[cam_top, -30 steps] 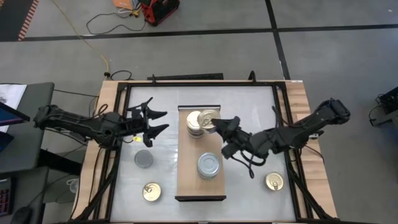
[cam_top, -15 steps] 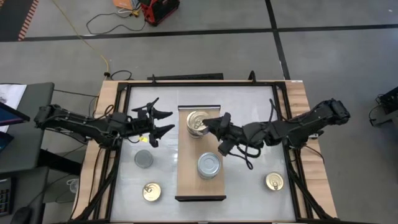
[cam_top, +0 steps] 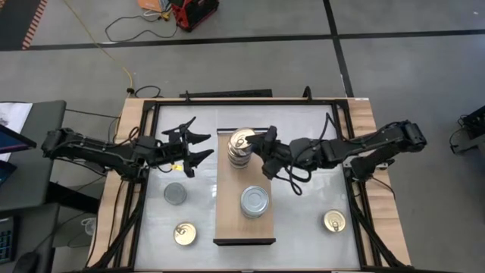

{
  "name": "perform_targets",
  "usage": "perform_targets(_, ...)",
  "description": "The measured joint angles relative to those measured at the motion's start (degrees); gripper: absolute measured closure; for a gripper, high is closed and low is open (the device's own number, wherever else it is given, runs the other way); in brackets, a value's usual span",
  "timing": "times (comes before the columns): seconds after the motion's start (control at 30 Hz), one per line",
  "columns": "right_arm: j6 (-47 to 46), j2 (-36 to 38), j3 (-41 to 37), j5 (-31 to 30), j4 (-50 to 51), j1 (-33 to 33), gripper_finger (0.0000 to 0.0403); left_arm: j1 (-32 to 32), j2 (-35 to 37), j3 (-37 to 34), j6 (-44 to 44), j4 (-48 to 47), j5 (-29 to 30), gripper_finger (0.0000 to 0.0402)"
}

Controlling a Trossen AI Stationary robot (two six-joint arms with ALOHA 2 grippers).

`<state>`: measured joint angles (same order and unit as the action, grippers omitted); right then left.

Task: Stack canned seafood by type on shelf
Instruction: Stack the blue tuna can on top of the stacked blue tuna cans on the shelf

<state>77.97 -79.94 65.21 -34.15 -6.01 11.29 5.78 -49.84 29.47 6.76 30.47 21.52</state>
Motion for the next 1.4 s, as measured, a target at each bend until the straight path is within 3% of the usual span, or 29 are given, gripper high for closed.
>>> perform_targets(0.17,-1.8,0.0,0.0,1.4,1.4,0.1,0.0158,0.0,0.0,0.0,0.0,0.0,-0.1,0.0145)
perform_targets(0.33,-3.0,0.0,0.0,1.9,1.4,0.3,0.0157,-0.4,0.0,0.6,2.0,-0.1,-4.2,0.0145)
perform_targets(0.67,-5.7,0.7,0.0,4.8,6.0,-0.3,0.0155,-1.7,-0.9,9.5,1.8,-12.1,-4.8,0.0145)
perform_targets(1.1,-7.1,1.3,0.1,4.8,6.6,-0.5,0.0075,-3.0,-4.7,12.1,1.5,-13.2,-6.2,0.0145)
perform_targets(1.4,-11.9,1.3,2.6,4.3,10.8,-0.7,0.0075,-3.2,-4.3,12.1,1.5,-12.9,-7.8,0.0145)
